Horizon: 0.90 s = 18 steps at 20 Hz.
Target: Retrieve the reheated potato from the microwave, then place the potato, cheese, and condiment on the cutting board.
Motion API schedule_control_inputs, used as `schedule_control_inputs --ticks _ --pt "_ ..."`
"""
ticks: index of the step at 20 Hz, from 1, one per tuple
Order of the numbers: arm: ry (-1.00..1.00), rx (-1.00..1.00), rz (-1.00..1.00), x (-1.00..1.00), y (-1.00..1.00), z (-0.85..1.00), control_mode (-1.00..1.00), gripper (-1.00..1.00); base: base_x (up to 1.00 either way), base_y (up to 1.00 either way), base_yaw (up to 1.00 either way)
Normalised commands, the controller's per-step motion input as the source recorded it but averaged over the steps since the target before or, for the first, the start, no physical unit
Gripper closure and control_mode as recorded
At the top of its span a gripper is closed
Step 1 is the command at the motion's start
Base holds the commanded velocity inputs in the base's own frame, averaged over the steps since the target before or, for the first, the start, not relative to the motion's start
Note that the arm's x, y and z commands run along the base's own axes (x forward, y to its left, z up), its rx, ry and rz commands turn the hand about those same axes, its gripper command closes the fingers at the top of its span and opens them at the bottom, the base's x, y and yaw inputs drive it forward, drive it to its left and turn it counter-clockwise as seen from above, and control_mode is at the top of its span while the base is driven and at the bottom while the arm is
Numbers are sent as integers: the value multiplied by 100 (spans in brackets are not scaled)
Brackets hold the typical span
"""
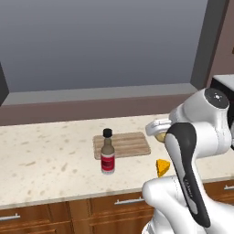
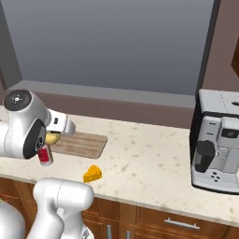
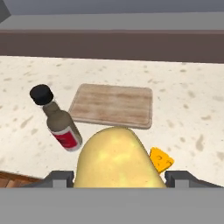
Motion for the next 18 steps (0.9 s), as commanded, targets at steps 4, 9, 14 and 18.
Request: schedule_control_inputs --ticks 4,9,14,18 --pt "0 -2 9 33 -14 -16 -100 100 0 0 0" --pt "10 -8 12 34 -12 -19 -100 100 0 0 0" --pt "4 -5 4 58 -14 -27 -100 100 0 0 0" --pt "-2 -6 1 51 -4 -36 -100 100 0 0 0"
